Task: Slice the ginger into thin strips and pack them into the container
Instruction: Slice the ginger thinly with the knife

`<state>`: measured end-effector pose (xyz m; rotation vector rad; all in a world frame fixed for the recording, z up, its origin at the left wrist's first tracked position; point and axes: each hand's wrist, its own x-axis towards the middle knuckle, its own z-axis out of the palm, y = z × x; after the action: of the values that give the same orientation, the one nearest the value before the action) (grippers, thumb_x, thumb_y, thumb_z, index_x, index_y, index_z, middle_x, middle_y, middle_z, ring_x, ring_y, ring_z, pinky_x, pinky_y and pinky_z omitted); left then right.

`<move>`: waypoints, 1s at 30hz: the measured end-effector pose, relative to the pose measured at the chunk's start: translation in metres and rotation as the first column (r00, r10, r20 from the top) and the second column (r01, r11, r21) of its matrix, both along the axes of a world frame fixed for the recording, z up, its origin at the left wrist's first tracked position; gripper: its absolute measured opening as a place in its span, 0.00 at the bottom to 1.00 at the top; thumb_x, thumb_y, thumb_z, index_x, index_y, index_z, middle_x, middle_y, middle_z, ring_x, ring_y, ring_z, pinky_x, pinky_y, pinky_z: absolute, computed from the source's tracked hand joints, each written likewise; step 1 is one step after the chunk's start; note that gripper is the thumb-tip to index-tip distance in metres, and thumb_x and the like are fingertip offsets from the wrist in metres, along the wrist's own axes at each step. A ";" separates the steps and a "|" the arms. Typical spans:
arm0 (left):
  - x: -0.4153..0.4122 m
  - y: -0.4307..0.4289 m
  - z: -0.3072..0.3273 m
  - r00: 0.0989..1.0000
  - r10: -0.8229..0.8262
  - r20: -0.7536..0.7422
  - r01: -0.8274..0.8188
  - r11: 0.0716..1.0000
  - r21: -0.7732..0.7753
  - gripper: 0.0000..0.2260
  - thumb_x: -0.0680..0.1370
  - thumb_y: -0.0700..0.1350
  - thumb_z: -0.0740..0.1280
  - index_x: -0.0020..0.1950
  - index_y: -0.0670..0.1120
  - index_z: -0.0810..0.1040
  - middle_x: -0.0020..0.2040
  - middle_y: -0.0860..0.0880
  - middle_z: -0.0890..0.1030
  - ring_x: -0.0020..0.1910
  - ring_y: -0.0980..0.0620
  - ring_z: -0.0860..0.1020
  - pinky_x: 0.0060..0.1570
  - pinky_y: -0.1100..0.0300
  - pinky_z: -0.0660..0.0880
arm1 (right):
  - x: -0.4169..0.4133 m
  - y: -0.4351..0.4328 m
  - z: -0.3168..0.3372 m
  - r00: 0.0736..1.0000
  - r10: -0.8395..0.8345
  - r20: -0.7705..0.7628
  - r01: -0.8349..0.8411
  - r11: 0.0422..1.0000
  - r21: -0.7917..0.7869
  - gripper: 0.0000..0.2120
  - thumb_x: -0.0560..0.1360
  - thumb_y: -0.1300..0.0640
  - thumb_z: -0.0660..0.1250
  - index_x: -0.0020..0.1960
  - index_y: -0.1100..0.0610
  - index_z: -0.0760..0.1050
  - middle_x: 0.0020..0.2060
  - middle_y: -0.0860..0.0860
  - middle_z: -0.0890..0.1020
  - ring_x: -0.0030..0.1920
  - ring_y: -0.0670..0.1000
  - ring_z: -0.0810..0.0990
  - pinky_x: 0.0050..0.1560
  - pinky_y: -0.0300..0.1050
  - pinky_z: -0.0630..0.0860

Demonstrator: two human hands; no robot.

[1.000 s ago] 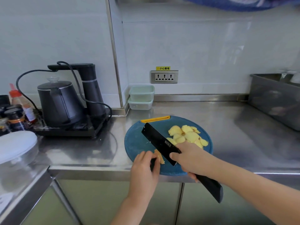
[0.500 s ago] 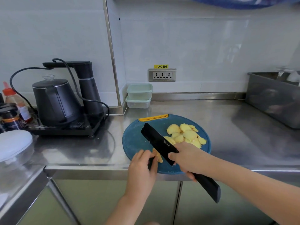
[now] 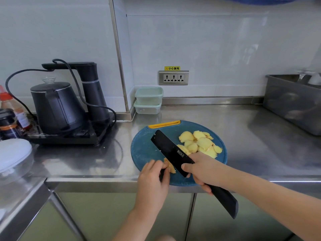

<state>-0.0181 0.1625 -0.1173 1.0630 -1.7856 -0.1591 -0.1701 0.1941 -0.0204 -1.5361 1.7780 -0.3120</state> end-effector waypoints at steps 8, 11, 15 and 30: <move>0.000 0.000 -0.001 1.000 0.013 0.002 -0.013 0.999 -0.032 0.10 0.68 0.34 0.75 0.38 0.44 0.77 0.34 0.56 0.74 0.34 0.58 0.68 0.35 0.69 0.67 | 0.011 -0.004 -0.004 1.000 -0.005 -0.002 0.005 1.000 0.024 0.09 0.80 0.57 0.56 0.46 0.62 0.68 0.22 0.56 0.71 0.17 0.52 0.68 0.24 0.42 0.68; 0.000 0.000 -0.001 1.000 0.013 -0.005 -0.013 0.999 -0.036 0.09 0.69 0.34 0.75 0.38 0.44 0.77 0.35 0.57 0.73 0.35 0.59 0.68 0.36 0.69 0.67 | 0.017 -0.012 0.000 1.000 -0.017 -0.013 0.018 0.999 0.045 0.08 0.80 0.59 0.56 0.43 0.61 0.67 0.22 0.55 0.69 0.17 0.52 0.67 0.24 0.42 0.69; 0.000 0.000 -0.002 1.000 0.002 0.000 -0.002 1.000 -0.020 0.10 0.68 0.32 0.75 0.39 0.44 0.77 0.36 0.56 0.74 0.36 0.59 0.69 0.38 0.71 0.67 | 0.030 -0.026 0.003 0.996 -0.091 0.002 0.091 0.994 0.064 0.09 0.79 0.61 0.55 0.41 0.61 0.67 0.24 0.55 0.69 0.16 0.51 0.67 0.26 0.43 0.69; 0.002 0.001 -0.005 0.999 -0.015 -0.048 0.014 0.999 -0.029 0.06 0.71 0.35 0.73 0.39 0.45 0.80 0.37 0.55 0.77 0.37 0.58 0.72 0.38 0.67 0.72 | -0.008 0.000 0.014 0.992 -0.109 0.062 0.111 0.994 -0.023 0.05 0.80 0.61 0.58 0.54 0.61 0.69 0.23 0.54 0.71 0.16 0.49 0.67 0.20 0.38 0.69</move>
<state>-0.0157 0.1635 -0.1222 1.0185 -1.7481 -0.1663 -0.1783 0.1943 -0.0069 -1.4346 1.8209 -0.4332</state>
